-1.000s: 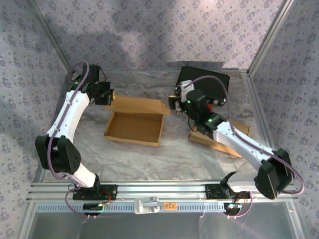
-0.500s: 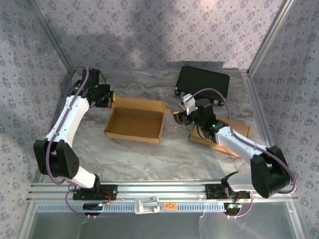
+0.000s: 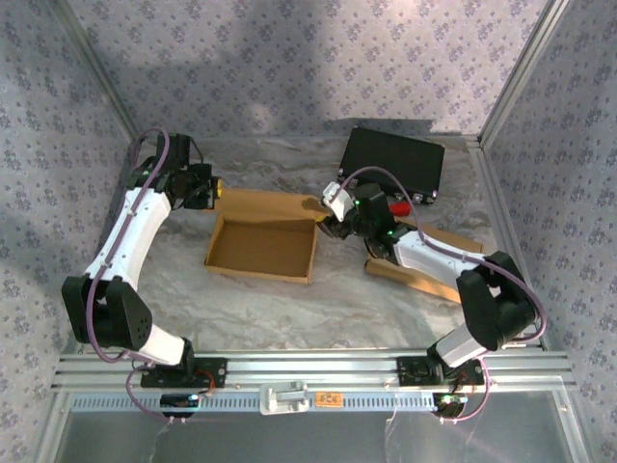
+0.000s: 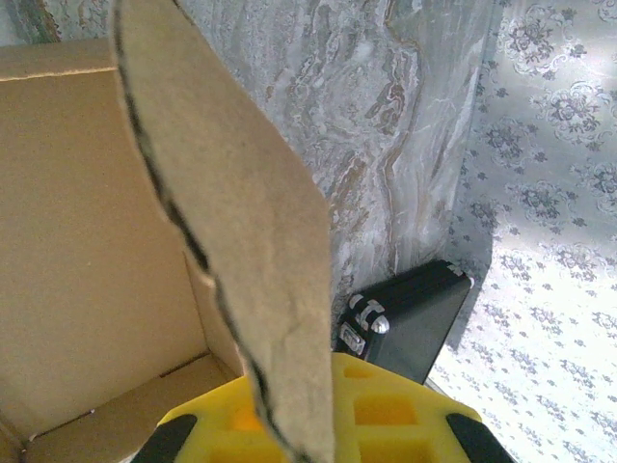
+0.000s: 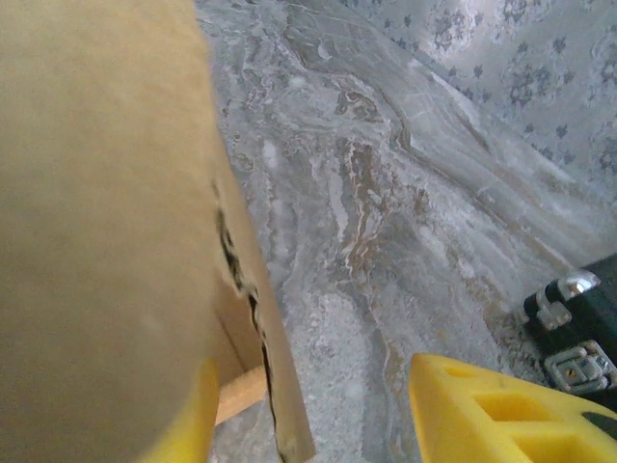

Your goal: Fold the paper box

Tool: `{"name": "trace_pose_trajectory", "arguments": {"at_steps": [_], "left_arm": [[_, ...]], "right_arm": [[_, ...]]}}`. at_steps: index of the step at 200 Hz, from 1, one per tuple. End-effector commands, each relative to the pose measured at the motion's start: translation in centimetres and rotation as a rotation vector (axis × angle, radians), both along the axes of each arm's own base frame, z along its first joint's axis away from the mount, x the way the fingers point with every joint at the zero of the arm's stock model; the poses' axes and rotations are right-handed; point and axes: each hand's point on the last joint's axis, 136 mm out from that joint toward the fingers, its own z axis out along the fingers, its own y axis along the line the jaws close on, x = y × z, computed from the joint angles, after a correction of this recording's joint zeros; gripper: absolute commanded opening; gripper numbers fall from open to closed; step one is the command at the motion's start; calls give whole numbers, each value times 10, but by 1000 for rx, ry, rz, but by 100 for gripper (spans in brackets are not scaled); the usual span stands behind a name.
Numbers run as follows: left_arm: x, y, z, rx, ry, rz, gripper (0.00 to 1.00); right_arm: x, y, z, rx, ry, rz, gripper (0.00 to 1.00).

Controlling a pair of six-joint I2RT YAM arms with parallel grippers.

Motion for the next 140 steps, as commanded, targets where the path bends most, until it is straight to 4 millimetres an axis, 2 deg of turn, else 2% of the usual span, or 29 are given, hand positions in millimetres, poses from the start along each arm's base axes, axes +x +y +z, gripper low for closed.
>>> {"name": "trace_pose_trajectory", "arguments": {"at_steps": [1, 59, 83, 95, 114, 140], "left_arm": [[-4, -3, 8, -21, -7, 1, 0], [-3, -3, 10, -13, -20, -10, 2], [-2, 2, 20, 44, -59, -79, 28], [-5, 14, 27, 126, -77, -135, 36], [-19, 46, 35, 325, -80, -212, 44], [-32, 87, 42, 638, -125, -332, 45]], "right_arm": [[11, 8, 16, -6, -61, -5, 48], [11, 12, 13, -31, -56, 3, 12], [8, 11, 13, -60, -82, -4, 1], [7, 8, 11, -72, -86, -4, 0], [6, 4, 8, -71, -76, 0, 0], [6, -2, 5, -72, -71, 7, 0]]}}
